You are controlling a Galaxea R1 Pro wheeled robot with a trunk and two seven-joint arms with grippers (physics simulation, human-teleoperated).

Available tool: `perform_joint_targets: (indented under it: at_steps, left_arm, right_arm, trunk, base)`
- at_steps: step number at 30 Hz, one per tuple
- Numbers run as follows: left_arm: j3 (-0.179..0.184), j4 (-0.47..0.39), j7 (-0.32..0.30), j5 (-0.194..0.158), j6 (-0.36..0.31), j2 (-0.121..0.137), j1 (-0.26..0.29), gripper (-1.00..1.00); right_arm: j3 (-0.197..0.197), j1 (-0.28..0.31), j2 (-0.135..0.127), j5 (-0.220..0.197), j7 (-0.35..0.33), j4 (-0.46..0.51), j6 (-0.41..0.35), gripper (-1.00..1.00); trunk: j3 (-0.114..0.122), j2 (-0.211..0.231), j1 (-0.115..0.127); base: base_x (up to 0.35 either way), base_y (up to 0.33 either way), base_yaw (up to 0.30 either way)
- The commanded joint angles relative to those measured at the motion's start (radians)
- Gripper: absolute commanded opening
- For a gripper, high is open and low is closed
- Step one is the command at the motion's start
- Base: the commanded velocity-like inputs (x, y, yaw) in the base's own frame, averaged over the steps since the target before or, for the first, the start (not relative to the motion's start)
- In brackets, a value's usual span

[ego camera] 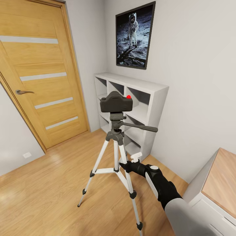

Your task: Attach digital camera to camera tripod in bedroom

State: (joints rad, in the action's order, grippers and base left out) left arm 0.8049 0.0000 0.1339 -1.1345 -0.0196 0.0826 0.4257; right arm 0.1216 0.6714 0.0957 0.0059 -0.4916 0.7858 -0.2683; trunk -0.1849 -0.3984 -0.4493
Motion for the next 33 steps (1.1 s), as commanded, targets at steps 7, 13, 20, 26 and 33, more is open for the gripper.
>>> perform_joint_targets:
  at_steps: [7, 13, 20, 26, 33]
  left_arm:
    - [0.008, 0.0, 0.003, -0.008, 0.006, 0.0, -0.024, 1.0]
    - [0.004, -0.001, 0.003, -0.008, 0.013, 0.002, -0.033, 1.0]
    - [0.004, -0.002, 0.003, -0.007, 0.014, 0.0, -0.033, 1.0]
    - [0.002, -0.002, 0.003, -0.007, 0.014, -0.001, -0.033, 1.0]
    - [0.001, -0.003, 0.003, -0.007, 0.014, -0.003, -0.033, 1.0]
  right_arm:
    - [0.0, 0.0, -0.001, 0.077, 0.043, -0.011, -0.013, -1.0]
    - [0.002, 0.0, 0.001, 0.078, 0.042, -0.011, -0.011, 1.0]
    - [0.001, 0.0, -0.001, 0.08, 0.042, -0.011, -0.012, 1.0]
    - [0.001, 0.0, -0.002, 0.08, 0.042, -0.011, -0.012, 1.0]
    - [0.0, 0.0, -0.002, 0.08, 0.042, -0.011, -0.014, 1.0]
  trunk:
    - [-0.002, -0.002, -0.001]
    - [-0.002, -0.002, -0.001]
    - [-0.002, -0.002, -0.001]
    - [-0.002, -0.002, -0.001]
    - [-0.002, -0.002, -0.001]
  base:
    - [0.0, 0.0, 0.0]
    - [0.0, 0.0, 0.0]
    - [0.0, 0.0, 0.0]
    - [0.0, 0.0, 0.0]
    - [0.0, 0.0, 0.0]
